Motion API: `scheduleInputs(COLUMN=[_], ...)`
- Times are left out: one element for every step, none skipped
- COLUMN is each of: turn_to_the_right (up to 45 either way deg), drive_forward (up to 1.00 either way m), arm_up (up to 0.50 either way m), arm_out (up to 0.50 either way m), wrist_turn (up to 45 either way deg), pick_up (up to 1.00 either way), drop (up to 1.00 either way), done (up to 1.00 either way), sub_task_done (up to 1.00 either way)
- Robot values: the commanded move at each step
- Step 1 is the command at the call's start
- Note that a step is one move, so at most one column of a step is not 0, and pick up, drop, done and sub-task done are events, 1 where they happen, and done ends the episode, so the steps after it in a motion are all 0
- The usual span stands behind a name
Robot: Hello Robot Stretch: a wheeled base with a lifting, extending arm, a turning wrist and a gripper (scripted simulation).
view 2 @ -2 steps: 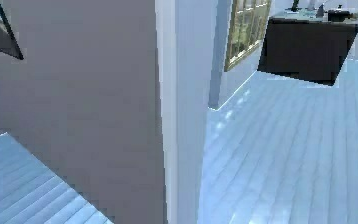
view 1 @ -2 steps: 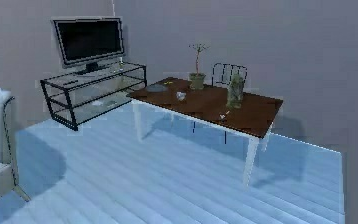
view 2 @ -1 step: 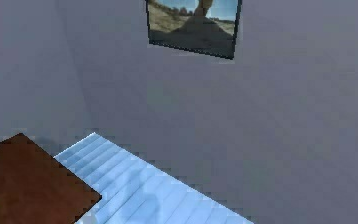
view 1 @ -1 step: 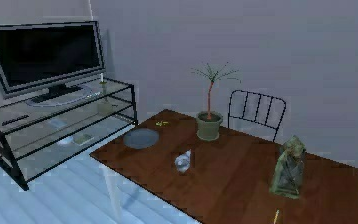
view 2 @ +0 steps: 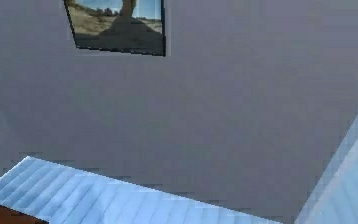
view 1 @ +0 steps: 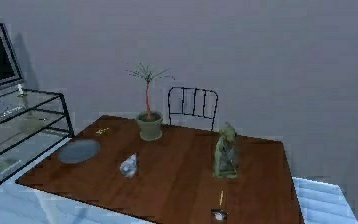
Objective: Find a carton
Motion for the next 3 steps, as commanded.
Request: scheduleInputs(turn_to_the_right=[0.0,-15.0,0.0], drive_forward=[0.10,0.00,0.00], arm_up=[0.00,0.00,0.00], arm_out=[0.00,0.00,0.00], wrist_turn=[0.0,0.0,0.0], pick_up=[0.00,0.00,0.00], drop=[0.00,0.00,0.00], done=[0.00,0.00,1.00], sub_task_done=[0.00,0.00,0.00])
